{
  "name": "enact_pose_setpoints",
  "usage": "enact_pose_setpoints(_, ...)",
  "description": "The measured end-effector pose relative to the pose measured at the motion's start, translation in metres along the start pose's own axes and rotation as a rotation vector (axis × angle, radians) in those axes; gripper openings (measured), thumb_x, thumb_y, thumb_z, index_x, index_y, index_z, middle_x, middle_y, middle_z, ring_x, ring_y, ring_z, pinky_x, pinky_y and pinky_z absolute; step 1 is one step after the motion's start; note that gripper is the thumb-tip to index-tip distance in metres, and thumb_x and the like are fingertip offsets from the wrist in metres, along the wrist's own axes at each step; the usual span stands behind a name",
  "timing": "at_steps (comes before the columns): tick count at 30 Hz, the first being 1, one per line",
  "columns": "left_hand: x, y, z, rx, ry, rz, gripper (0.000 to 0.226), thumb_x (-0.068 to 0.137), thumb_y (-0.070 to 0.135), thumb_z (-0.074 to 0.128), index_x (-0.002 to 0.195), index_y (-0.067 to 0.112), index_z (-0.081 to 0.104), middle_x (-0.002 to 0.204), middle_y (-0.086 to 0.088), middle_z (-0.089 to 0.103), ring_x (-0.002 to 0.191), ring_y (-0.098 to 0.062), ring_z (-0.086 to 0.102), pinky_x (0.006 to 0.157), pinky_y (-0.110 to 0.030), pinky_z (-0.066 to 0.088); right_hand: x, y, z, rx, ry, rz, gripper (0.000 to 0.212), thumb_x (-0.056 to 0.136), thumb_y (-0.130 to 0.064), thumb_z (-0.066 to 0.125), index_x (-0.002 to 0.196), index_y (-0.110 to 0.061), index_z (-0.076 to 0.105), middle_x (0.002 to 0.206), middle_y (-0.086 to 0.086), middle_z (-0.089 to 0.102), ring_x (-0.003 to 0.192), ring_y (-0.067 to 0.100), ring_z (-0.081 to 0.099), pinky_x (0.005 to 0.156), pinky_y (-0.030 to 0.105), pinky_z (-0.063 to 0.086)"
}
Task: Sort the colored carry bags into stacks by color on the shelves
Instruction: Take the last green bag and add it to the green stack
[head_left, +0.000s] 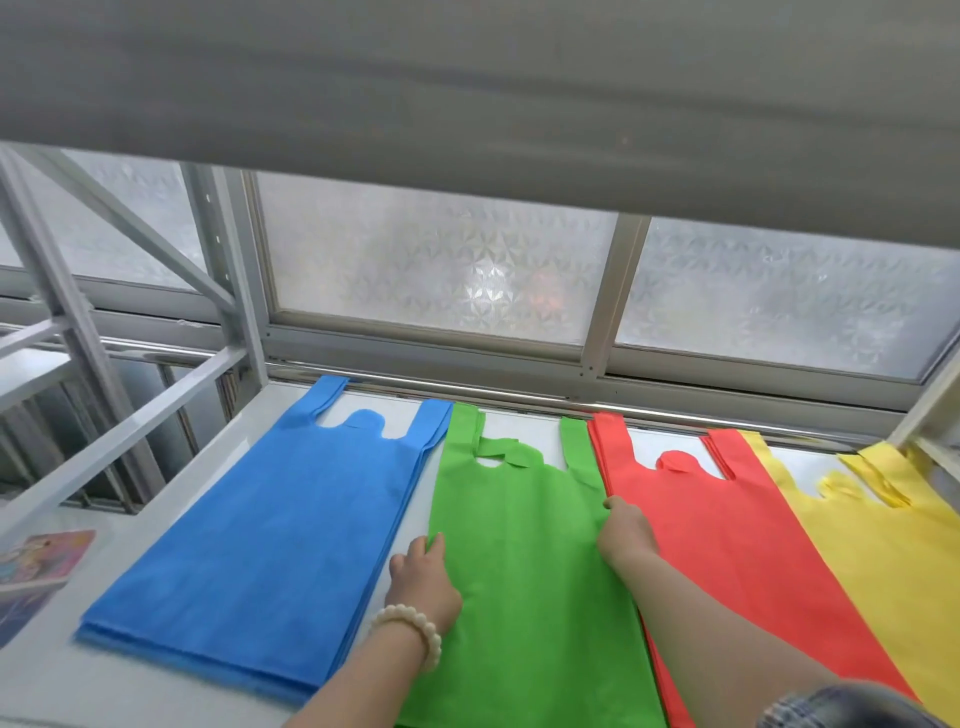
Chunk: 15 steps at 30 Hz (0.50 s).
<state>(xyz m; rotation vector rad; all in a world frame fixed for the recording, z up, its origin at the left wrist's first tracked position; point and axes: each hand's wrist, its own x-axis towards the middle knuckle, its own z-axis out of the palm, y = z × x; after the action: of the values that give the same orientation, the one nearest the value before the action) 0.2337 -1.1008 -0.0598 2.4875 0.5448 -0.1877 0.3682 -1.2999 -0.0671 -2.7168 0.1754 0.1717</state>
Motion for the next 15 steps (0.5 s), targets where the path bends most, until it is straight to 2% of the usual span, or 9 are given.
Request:
enact_pose_setpoints(4,0.0,-0.002,0.004,-0.033,0.012,-0.021,0.07,0.09,0.0,0.038,0.15,0.019,0.006,0.156,-0.001,0.007,0.141,-0.023,0.014,0.111,-0.031,0.031,0.0,-0.001,-0.001,-0.004,0.025,0.025,0.053,0.09,0.009,0.032,0.139,-0.008,0.042,0.131,0.015,0.053,0.116,0.031,0.054,0.091,0.036,0.047)
enact_pose_setpoints(11,-0.001,0.001,-0.001,-0.067,0.087,-0.225,0.049,0.092,-0.002,0.035,0.138,0.01,0.025,0.138,-0.016,0.032,0.124,-0.028,0.04,0.1,-0.032,0.041,-0.005,-0.006,-0.003,0.021,0.01,0.078,0.043,0.092,0.006,0.029,0.129,-0.005,0.048,0.124,0.016,0.057,0.107,0.03,0.058,0.085,0.035,0.048)
enact_pose_setpoints(15,0.001,-0.003,-0.007,-0.069,0.101,-0.216,0.049,0.09,0.0,0.036,0.137,0.011,0.027,0.136,-0.014,0.032,0.124,-0.028,0.04,0.101,-0.031,0.04,-0.01,-0.007,-0.006,0.053,0.041,0.062,0.041,0.093,0.007,0.029,0.125,-0.004,0.051,0.121,0.017,0.058,0.107,0.03,0.057,0.084,0.033,0.046)
